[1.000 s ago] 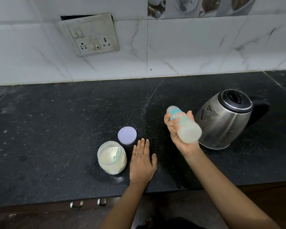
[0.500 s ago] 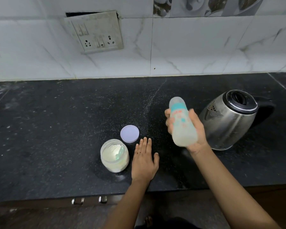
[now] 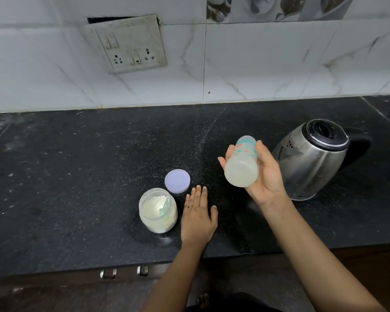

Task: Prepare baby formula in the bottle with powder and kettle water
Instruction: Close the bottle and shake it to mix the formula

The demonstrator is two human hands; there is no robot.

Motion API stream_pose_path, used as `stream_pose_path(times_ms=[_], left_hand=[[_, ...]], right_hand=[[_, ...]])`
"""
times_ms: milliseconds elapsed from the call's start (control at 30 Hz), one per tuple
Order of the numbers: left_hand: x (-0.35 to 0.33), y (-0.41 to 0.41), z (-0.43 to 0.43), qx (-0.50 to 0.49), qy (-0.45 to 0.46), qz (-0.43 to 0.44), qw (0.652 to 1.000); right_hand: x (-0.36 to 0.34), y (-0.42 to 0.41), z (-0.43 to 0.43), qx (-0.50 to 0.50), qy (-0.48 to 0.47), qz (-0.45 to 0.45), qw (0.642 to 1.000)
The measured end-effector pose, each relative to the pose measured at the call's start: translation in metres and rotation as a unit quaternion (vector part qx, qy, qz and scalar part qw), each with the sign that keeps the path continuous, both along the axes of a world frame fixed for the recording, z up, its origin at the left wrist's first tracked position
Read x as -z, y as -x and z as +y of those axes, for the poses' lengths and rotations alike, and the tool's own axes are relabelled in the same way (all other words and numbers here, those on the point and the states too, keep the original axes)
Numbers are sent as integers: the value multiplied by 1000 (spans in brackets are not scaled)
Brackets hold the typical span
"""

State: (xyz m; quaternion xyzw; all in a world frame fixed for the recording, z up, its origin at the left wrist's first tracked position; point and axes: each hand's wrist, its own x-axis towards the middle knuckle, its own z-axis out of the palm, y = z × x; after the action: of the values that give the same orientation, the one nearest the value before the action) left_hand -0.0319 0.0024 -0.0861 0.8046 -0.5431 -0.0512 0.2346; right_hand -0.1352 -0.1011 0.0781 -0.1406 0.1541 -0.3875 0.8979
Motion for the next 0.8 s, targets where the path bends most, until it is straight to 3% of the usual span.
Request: stream_pose_path(times_ms=[100,267,433,533,600,633,700,800], left_hand=[[0,0,0,1,-1,3,1000],[1,0,1,3,2,-6,1000],[2,-1,1,4,-1,-6,1000],[2,-1,0,6,0,-6,1000],[3,-1,1,4,-4,-5,1000],[3,-1,0,6,-4,-5,1000],[3,-1,1,9,-2,-6,1000],[2,-1,0,5,2,-5,1000]], right_hand=[[-1,8,-3,-40,-18,-46,998],[-8,8,0,-135,58,-121,982],[-14,11,-1,-81,-85,-186,976],[-19,7,-9,-71,-15,-62,995],[-15,2,-13,-6,-10,-29,999],[-9,3,-15,3,-21,-34,999],[5,7,-12,-71,-35,-129,988],[14,8,-7,-116,57,-69,989]])
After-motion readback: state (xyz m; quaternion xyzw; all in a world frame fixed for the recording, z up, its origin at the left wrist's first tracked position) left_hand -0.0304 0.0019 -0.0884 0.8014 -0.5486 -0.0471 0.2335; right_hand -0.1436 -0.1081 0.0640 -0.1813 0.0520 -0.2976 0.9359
